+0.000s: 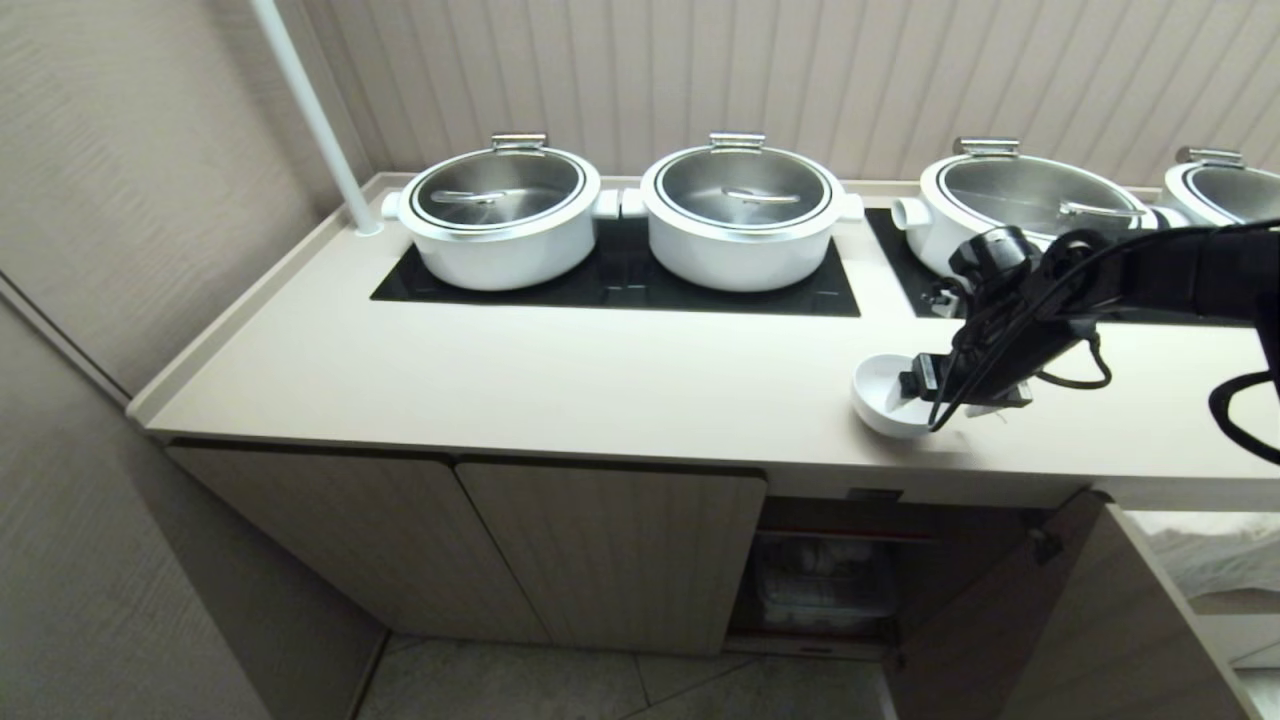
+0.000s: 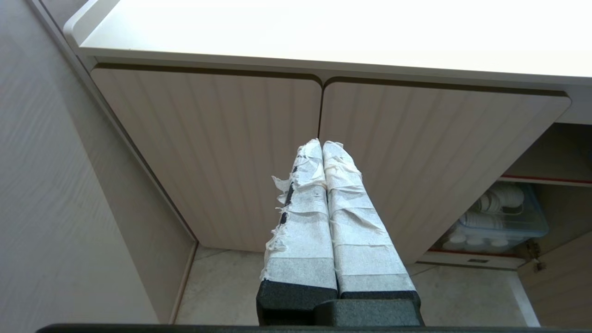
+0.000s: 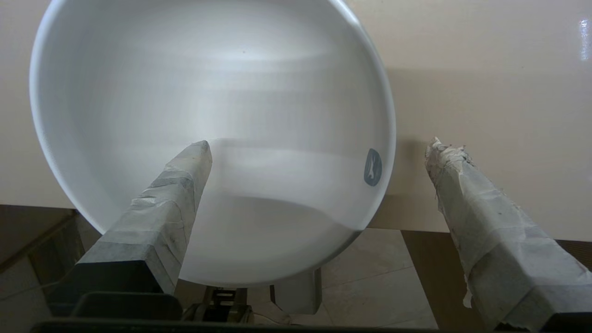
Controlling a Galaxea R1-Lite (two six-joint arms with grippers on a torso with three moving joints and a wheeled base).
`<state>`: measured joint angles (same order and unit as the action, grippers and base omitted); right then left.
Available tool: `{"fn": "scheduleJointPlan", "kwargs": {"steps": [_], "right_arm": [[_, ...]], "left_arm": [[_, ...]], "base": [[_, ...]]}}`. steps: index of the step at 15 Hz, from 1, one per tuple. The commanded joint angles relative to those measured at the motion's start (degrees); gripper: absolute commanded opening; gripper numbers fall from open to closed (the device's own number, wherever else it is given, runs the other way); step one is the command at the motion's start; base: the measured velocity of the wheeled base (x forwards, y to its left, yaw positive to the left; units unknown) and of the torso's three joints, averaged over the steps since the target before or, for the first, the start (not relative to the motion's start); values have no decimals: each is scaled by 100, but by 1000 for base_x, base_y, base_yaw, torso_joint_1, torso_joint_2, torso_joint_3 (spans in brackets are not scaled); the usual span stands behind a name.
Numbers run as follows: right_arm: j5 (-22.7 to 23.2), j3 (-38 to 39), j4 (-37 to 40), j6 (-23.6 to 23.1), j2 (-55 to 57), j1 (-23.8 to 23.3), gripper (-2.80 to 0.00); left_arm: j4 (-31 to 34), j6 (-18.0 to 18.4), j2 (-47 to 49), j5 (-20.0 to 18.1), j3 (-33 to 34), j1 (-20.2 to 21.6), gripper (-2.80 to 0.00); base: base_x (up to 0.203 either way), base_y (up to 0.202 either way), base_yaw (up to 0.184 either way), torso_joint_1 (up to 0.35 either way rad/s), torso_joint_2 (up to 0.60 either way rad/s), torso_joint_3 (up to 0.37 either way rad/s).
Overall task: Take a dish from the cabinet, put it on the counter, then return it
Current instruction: Pick up the bowl from the table
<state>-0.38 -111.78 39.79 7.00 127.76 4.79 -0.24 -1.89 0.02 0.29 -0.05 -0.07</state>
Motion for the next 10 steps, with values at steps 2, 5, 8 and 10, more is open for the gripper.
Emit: {"fn": "scheduleJointPlan", "kwargs": {"steps": [2, 5, 8, 10], "right_arm": [[-6, -2, 20, 3, 4, -22, 0], [-34, -2, 11, -3, 65, -57, 0], [-41, -2, 11, -1, 78, -96, 0], [-50, -5, 2, -2, 107, -125, 0]], "left_arm": [[-2, -4, -2, 6, 5, -1, -280], [-2, -4, -2, 6, -3, -1, -280], [-2, -4, -2, 6, -1, -1, -280], [-2, -4, -2, 3, 1, -1, -280]], "base": [[0, 0, 0, 0, 0, 0], [0, 0, 0, 0, 0, 0], [0, 0, 0, 0, 0, 0], [0, 0, 0, 0, 0, 0]]}}
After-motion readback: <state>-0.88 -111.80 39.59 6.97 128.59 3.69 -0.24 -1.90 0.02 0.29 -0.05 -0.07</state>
